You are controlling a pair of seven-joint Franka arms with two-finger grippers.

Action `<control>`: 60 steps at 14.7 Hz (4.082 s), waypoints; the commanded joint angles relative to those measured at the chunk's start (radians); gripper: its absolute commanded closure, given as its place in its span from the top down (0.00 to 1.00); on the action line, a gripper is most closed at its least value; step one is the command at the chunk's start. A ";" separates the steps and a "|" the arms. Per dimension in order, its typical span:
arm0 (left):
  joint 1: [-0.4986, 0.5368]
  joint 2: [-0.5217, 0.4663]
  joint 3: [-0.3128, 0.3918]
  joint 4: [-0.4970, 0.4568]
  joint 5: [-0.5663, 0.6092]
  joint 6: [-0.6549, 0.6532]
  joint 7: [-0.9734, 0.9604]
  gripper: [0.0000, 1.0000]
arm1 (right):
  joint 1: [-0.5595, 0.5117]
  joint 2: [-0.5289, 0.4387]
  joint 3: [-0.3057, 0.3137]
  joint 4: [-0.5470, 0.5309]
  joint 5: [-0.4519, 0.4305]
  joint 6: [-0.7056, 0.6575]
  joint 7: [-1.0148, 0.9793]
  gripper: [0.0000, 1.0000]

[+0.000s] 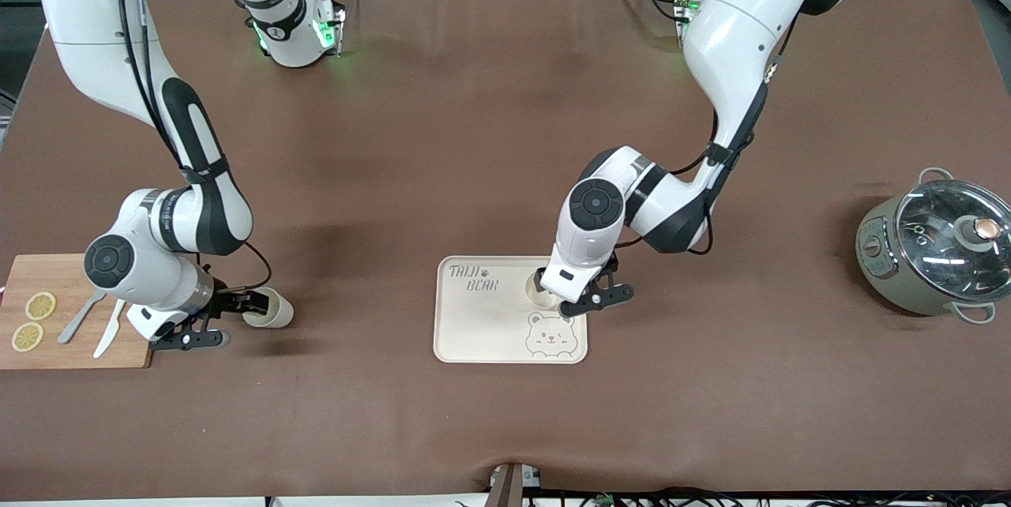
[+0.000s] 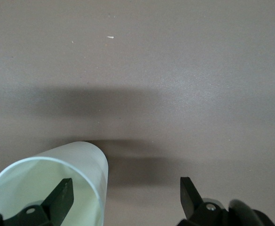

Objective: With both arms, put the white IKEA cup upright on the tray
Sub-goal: 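Open the left gripper on the tray while the right gripper grasps the cup, then withdraw the left gripper toward the pot while the right gripper lifts the cup, then carry the held white cup with the right gripper over the tray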

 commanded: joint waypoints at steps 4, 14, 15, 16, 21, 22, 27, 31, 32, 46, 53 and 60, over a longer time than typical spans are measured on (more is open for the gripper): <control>0.078 -0.166 -0.002 0.030 -0.063 -0.250 0.214 1.00 | 0.010 0.013 -0.001 0.011 0.019 0.005 0.002 1.00; 0.392 -0.427 0.001 0.011 -0.154 -0.510 0.712 1.00 | 0.018 0.013 0.001 0.011 0.019 0.005 0.002 0.00; 0.401 -0.445 0.001 0.010 -0.160 -0.527 0.735 1.00 | 0.018 0.013 0.001 0.013 0.019 0.005 0.002 0.00; 0.409 -0.465 0.004 0.000 -0.160 -0.542 0.749 1.00 | 0.018 0.013 0.001 0.013 0.019 0.004 0.002 0.00; 0.408 -0.576 0.076 -0.058 -0.212 -0.567 0.794 1.00 | 0.021 0.011 0.001 0.014 0.019 -0.004 0.003 0.00; 0.365 -0.602 0.146 -0.079 -0.255 -0.567 0.827 1.00 | 0.022 0.008 0.005 0.016 0.019 -0.008 0.005 0.00; 0.222 -0.726 0.375 -0.202 -0.332 -0.567 0.936 1.00 | 0.024 -0.012 0.063 0.066 0.019 -0.114 0.127 0.00; 0.250 -0.801 0.331 -0.283 -0.326 -0.560 0.944 1.00 | 0.024 -0.024 0.154 0.136 0.019 -0.231 0.336 0.00; 0.260 -0.827 0.317 -0.308 -0.326 -0.553 0.944 1.00 | 0.025 -0.024 0.174 0.140 0.018 -0.231 0.386 0.00; 0.288 -0.769 0.273 -0.222 -0.224 -0.544 1.107 1.00 | 0.288 0.042 0.220 0.275 0.009 -0.199 0.996 0.00; 0.291 -0.764 0.273 -0.225 -0.224 -0.568 1.095 1.00 | 0.351 0.143 0.214 0.367 0.000 -0.111 1.115 0.00; 0.293 -0.772 0.280 -0.224 -0.224 -0.574 1.043 1.00 | 0.378 0.200 0.211 0.375 -0.002 -0.018 1.132 0.00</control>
